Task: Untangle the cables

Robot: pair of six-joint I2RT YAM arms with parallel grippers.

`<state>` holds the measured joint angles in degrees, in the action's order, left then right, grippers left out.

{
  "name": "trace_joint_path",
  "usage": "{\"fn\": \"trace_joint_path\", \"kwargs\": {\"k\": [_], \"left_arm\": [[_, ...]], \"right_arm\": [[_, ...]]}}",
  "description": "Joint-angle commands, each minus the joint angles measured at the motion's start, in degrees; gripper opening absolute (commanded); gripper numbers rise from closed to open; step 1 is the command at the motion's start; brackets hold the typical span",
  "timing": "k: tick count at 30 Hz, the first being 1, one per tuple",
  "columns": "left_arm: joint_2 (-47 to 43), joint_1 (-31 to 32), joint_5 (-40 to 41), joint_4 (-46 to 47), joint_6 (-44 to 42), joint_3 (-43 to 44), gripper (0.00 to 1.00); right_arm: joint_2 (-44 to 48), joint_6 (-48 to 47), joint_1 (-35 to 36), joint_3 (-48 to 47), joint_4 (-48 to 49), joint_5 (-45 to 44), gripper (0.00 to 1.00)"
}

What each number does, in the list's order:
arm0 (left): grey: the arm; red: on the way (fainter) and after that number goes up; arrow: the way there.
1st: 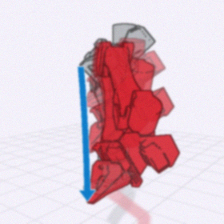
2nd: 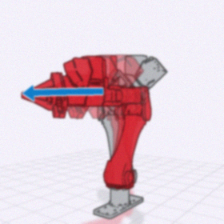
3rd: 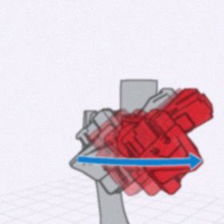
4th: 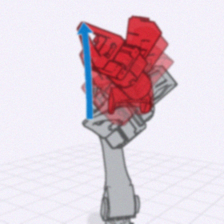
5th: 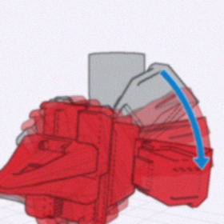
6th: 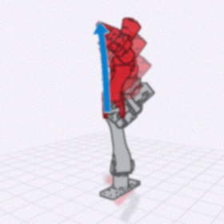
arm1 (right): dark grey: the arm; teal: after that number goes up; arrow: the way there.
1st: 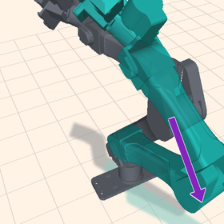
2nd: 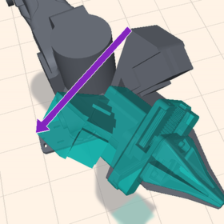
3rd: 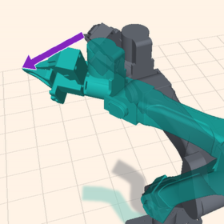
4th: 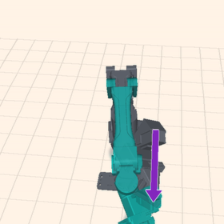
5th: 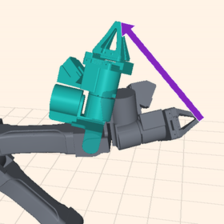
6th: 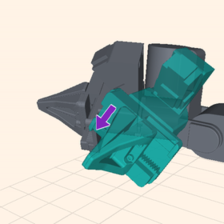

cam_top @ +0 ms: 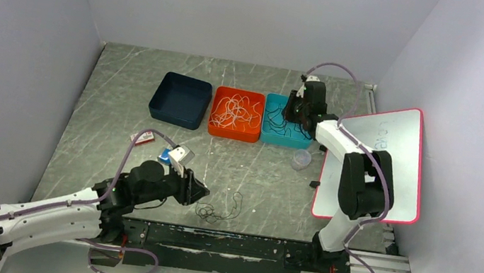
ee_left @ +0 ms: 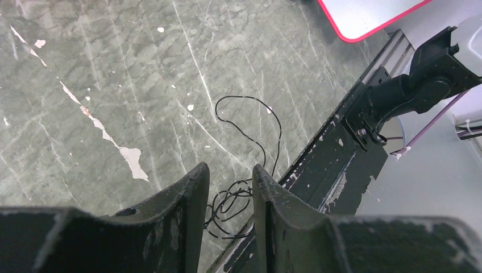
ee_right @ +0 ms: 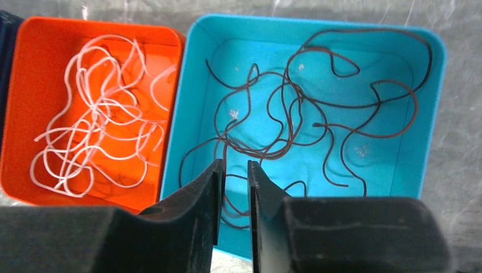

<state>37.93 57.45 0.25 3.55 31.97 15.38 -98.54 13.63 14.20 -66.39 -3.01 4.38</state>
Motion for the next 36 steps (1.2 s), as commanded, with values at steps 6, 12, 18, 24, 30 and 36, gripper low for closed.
{"fn": "trace_joint_path", "kwargs": {"k": [6,12,18,24,30,36], "left_arm": [[-2.89,-0.32,0.07,-1.50,1.49,0.98,0.41],[-2.21,-0.32,1.57,-1.98,1.89,0.95,0.44],[1.17,-0.32,5.09,-4.57,2.95,2.99,0.55],[2.94,-0.32,7.16,-8.82,4.13,5.98,0.61],[3.68,-0.32,12.38,-23.49,10.41,13.33,0.64],[9.79,0.31,6.77,-33.46,13.51,19.68,0.58]], "right_arm": [[0.29,2.64,-0.82,0.72,-0.86,-4.95,0.36],[4.88,2.19,-0.79,1.03,-2.45,-8.39,0.54],[11.76,2.37,-0.77,2.80,-4.25,-12.72,0.77],[20.32,3.75,-0.49,7.03,-5.26,-9.34,0.76],[28.60,5.39,6.40,12.91,-7.93,-9.97,0.75],[33.57,7.64,18.46,19.07,-10.95,-14.76,0.74]]}}
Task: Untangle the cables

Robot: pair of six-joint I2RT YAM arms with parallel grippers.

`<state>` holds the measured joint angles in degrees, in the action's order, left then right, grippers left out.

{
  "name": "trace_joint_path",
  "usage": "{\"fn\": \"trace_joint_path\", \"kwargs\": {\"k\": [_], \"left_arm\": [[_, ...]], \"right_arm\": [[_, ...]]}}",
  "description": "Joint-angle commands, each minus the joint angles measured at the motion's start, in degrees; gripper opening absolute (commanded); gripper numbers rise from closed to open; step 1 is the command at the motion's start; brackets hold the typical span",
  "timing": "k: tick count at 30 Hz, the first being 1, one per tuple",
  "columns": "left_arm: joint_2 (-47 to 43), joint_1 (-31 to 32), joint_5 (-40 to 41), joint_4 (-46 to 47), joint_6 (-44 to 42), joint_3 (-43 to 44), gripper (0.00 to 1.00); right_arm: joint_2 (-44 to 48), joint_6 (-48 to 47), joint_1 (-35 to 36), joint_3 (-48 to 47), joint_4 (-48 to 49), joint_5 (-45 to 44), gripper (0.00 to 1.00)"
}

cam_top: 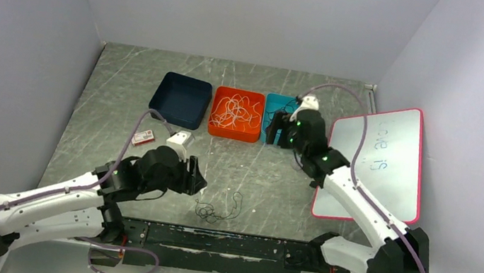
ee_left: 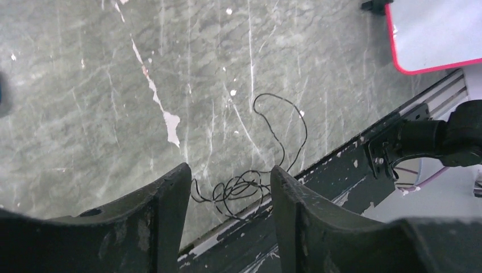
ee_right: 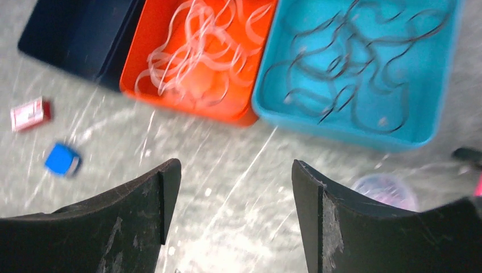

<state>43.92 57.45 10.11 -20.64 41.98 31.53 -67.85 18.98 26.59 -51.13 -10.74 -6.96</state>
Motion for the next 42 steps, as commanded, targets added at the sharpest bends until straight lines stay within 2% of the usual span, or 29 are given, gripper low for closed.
{"fn": "trace_joint_path", "kwargs": {"k": [1,6,10,13,18,25,30,35,42], "left_arm": [[5.18,1.54,-3.68,-9.38,4.76,3.62,0.57],[12.22,15.06,4.92,-11.83,13.35,6.56,0.59],[18.04,21.05,10.79,-13.89,17.53,10.65,0.62],[23.21,23.17,12.17,-13.10,18.31,12.51,0.63],[30.36,24.29,15.14,-16.93,19.53,15.58,0.65],[35.71,24.20,19.82,-20.39,16.86,19.77,0.64],[39.22,23.67,19.94,-19.43,13.76,21.60,0.52],[39.44,23.29,19.81,-19.16,13.70,20.67,0.30],[36.05,21.41,20.97,-20.30,11.31,20.99,0.08]], "right_arm": [[3.58,3.01,7.82,5.05,-3.49,-4.06,0.74],[6.79,6.08,12.46,10.65,-4.50,-6.15,0.74],[9.11,7.18,12.88,13.72,-4.31,-5.99,0.74],[9.64,6.93,12.85,14.31,-4.43,-5.49,0.74],[9.78,6.09,13.05,13.77,-4.89,-5.52,0.74],[10.41,6.15,13.05,14.27,-4.72,-4.83,0.74],[10.95,6.47,13.04,14.66,-4.93,-3.99,0.73],[11.92,6.22,13.09,14.42,-5.89,-4.16,0.73],[13.23,5.19,13.11,14.49,-4.23,-2.39,0.73]]}}
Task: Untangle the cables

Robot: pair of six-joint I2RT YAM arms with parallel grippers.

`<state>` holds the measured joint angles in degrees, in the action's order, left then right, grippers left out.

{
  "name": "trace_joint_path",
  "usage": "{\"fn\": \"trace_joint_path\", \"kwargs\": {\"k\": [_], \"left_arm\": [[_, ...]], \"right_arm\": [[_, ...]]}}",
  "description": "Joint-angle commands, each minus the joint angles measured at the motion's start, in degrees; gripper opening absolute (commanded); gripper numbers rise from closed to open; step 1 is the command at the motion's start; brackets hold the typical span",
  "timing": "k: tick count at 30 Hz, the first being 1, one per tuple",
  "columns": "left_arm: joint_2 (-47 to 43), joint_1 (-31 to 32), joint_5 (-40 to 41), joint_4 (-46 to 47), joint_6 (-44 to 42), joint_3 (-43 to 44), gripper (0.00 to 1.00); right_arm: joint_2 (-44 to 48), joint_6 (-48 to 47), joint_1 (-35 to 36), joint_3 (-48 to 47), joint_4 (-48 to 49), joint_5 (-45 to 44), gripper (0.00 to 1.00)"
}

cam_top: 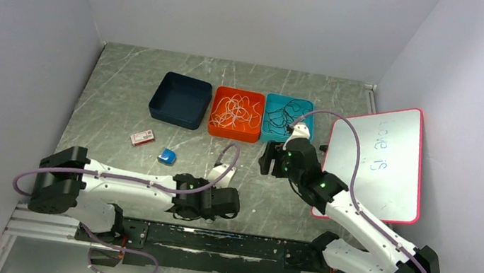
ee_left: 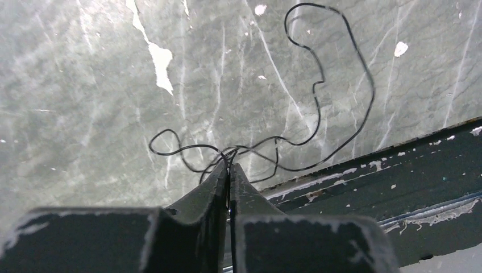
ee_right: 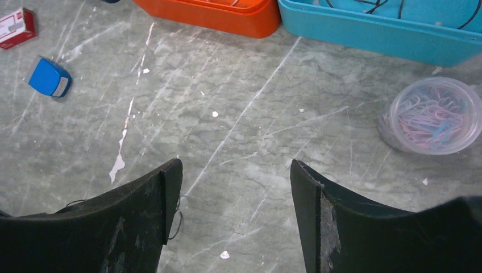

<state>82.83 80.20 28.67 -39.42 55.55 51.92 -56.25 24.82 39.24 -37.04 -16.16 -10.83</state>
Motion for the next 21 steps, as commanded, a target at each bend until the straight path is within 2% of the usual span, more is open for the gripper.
{"fn": "trace_joint_path", "kwargs": {"k": [1,8,14,21], "left_arm": [[-3.65,-1.82,2.53,-1.52,-3.26,0.96,0.07],[-12.74,-5.96,3.75,0.58,-10.74,3.36,0.07],[-21.46,-10.47,2.15,3.75,-17.41,4.34,0.07],[-24.80,-17.28,0.31,3.44,-22.51,6.11,0.07]], "right_arm": [[2.38,-1.17,0.40,1.02,2.79,3.09,0.73],[9.43,-5.65,0.34,7.33,14.24,8.97,0.76],[13.09,-9.36,0.38,8.17,17.73,13.44,0.77],[13.52,-9.66,0.39,8.34,18.83,16.29,0.76]]}}
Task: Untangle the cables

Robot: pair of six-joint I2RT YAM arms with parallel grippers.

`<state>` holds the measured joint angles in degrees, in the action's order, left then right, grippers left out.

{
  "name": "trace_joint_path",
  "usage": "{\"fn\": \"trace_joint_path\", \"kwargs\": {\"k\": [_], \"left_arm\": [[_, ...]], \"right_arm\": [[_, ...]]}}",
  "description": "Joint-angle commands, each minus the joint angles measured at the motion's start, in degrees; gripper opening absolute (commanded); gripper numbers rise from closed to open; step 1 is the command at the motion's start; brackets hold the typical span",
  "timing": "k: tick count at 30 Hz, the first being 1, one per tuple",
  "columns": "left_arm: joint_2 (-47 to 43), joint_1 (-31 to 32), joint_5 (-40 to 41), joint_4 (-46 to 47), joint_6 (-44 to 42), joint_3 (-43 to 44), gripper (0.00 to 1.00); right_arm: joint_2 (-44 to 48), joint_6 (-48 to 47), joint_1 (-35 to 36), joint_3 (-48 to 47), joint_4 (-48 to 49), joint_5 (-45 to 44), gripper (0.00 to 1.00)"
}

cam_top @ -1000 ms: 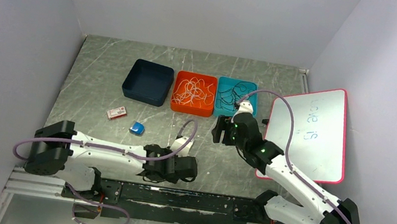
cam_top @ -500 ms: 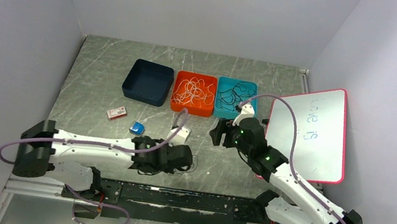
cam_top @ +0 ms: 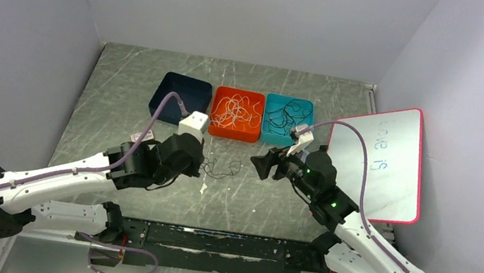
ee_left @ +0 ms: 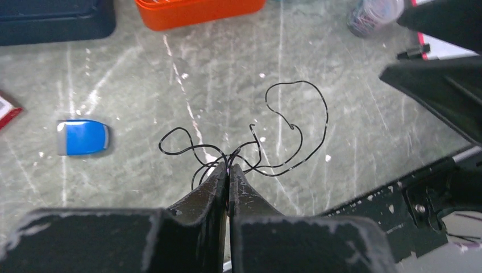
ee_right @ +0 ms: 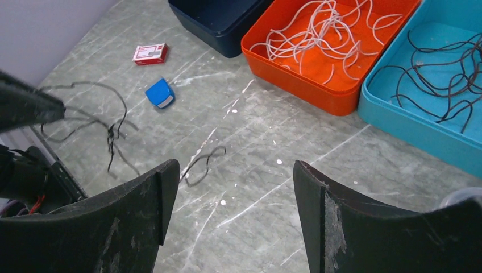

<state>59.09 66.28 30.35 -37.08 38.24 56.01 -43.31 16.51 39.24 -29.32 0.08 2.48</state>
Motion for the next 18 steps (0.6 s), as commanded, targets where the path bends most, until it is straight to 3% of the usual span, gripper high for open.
{"fn": "trace_joint_path", "kwargs": {"k": [1,12,18], "left_arm": [[-1.22,-4.38,-2.07,1.44,-6.26,2.16,0.07],[0.07,-18.79,-8.57,2.60,-16.23,7.25,0.07],[3.73,-30.34,-13.91,4.46,-22.44,11.76,0.07]], "right_arm": [[0.77,-1.31,0.35,0.67,2.76,3.51,0.76],[1.72,0.01,0.37,1.76,3.13,6.41,0.76],[2.13,2.15,0.31,2.62,3.33,6.66,0.76]]}}
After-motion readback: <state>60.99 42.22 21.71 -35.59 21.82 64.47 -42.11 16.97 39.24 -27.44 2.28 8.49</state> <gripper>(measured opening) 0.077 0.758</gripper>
